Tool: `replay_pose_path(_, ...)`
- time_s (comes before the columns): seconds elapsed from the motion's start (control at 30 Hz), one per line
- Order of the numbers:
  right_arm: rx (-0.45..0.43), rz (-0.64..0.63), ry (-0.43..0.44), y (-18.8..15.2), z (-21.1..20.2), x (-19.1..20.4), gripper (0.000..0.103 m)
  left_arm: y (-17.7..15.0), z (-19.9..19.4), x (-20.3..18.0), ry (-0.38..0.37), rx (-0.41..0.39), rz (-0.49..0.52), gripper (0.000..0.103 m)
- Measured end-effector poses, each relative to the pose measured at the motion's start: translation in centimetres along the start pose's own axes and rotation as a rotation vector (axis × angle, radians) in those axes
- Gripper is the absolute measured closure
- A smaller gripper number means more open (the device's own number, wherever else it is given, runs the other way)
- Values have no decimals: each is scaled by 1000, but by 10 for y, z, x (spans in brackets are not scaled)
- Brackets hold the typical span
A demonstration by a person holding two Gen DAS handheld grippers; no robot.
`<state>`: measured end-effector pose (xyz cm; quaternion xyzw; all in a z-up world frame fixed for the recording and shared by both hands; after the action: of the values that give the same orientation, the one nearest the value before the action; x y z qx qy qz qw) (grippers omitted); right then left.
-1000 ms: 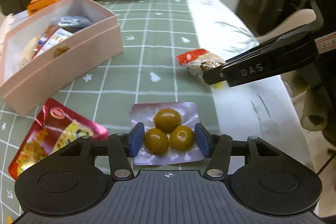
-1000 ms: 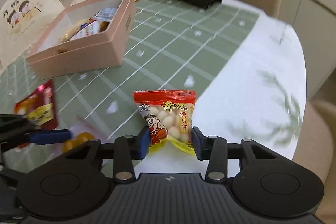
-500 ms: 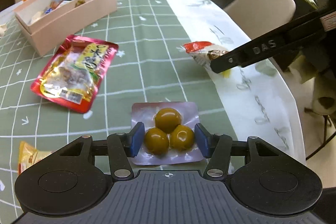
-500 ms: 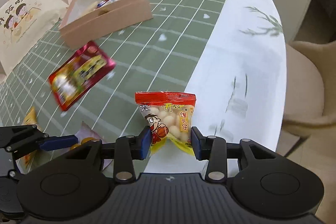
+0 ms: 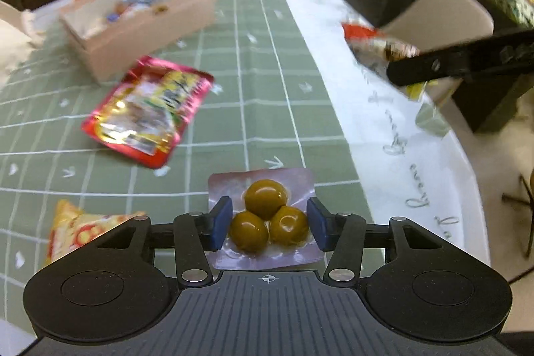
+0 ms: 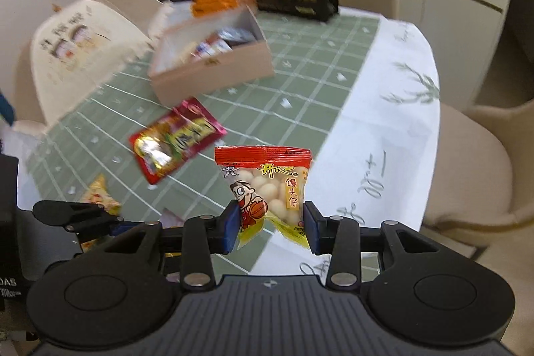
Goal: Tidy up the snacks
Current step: 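Carry the plum tray and bun packet into the pink box with both tools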
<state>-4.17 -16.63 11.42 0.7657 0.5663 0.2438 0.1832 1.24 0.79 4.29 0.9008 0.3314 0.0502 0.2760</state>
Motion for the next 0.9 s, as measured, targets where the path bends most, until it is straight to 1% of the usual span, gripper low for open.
replay_pose_path(0.07,-22,-10,4,-4,-3,-2,64,3,-19,5,-3,-26,-27,49)
replay_pose_path(0.13,-27,13,18,-7,-5,-5,64,17,-41,12,-8,-62,-33,49)
replay_pose_path(0.2,-27,35,57,-9,-7,-9,64,42,-64,25,20,-127,-28,48)
replay_pose_path(0.3,-41,41,69,-6,-9,-10,64,100,-89,59,58,-242,-48,48)
replay_pose_path(0.4,-50,73,58,0,-12,-9,64,160,-90,96,78,-339,-55,47)
replay_pose_path(0.47,-45,97,45,2,-15,-6,64,197,-73,127,31,-352,-89,49)
replay_pose_path(0.5,-36,110,35,2,-15,-4,64,211,-62,146,-4,-358,-138,49)
replay_pose_path(0.53,-23,126,22,2,-15,-2,64,218,-53,162,-26,-362,-180,50)
replay_pose_path(0.57,-9,146,2,1,-15,2,64,223,-45,177,-42,-365,-215,50)
replay_pose_path(0.63,11,187,-35,2,-14,12,64,224,-33,199,-71,-366,-243,50)
replay_pose_path(0.7,17,230,-47,10,-16,25,64,216,-23,217,-87,-330,-250,50)
replay_pose_path(0.77,9,267,-37,31,-19,42,64,200,-15,231,-74,-295,-238,50)
replay_pose_path(0.8,-4,261,-41,44,-19,52,64,194,-10,238,-73,-282,-230,50)
replay_pose_path(0.9,-56,229,-66,99,-8,86,64,170,4,257,-104,-232,-249,50)
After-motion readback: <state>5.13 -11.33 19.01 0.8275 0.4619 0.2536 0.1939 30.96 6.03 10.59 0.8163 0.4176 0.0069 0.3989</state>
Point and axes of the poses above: each gripper's, at about its wrist camera, not at the fingertips, and z roughly the way its jaws point, x to its left, y to its top, the point moved 2 cm from there along z, roughly the way its jaws point, and after that the axes turned 4 degrees about x, right-handed, at the moved point
